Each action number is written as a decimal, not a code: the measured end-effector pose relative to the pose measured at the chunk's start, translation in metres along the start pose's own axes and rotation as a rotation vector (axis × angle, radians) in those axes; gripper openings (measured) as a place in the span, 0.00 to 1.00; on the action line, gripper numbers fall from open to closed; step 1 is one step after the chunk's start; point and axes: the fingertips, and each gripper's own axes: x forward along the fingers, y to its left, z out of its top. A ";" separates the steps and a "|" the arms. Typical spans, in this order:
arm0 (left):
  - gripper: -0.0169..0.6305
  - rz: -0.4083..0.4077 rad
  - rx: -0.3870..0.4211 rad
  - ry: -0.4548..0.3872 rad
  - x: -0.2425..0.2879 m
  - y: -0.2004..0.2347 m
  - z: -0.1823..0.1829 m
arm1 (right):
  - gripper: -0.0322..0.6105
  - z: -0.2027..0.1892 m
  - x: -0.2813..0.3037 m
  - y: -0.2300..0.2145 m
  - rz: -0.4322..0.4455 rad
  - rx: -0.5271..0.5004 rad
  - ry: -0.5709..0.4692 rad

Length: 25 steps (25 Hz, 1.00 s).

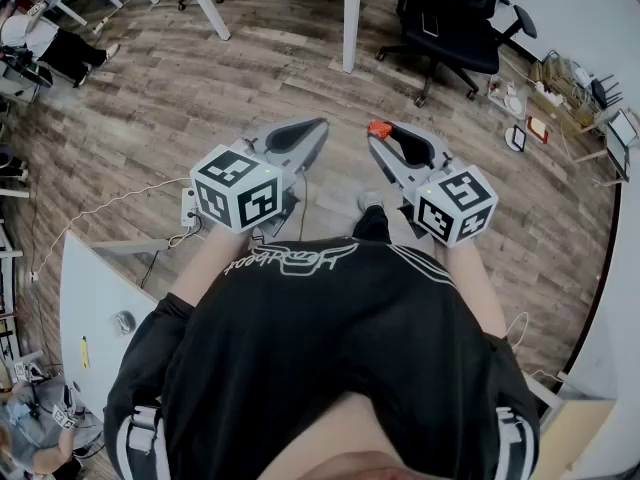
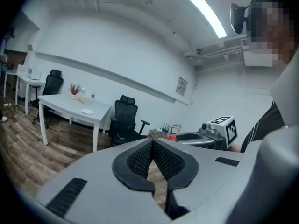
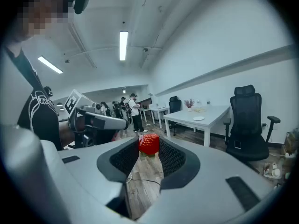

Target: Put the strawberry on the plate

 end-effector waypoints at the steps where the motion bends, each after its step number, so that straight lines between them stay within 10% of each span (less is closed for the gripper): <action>1: 0.04 0.003 0.002 0.002 -0.002 0.004 0.001 | 0.25 0.000 0.004 0.000 -0.001 0.001 0.000; 25: 0.04 -0.007 0.018 -0.016 -0.033 0.019 -0.002 | 0.25 0.010 0.035 0.024 0.028 -0.036 -0.055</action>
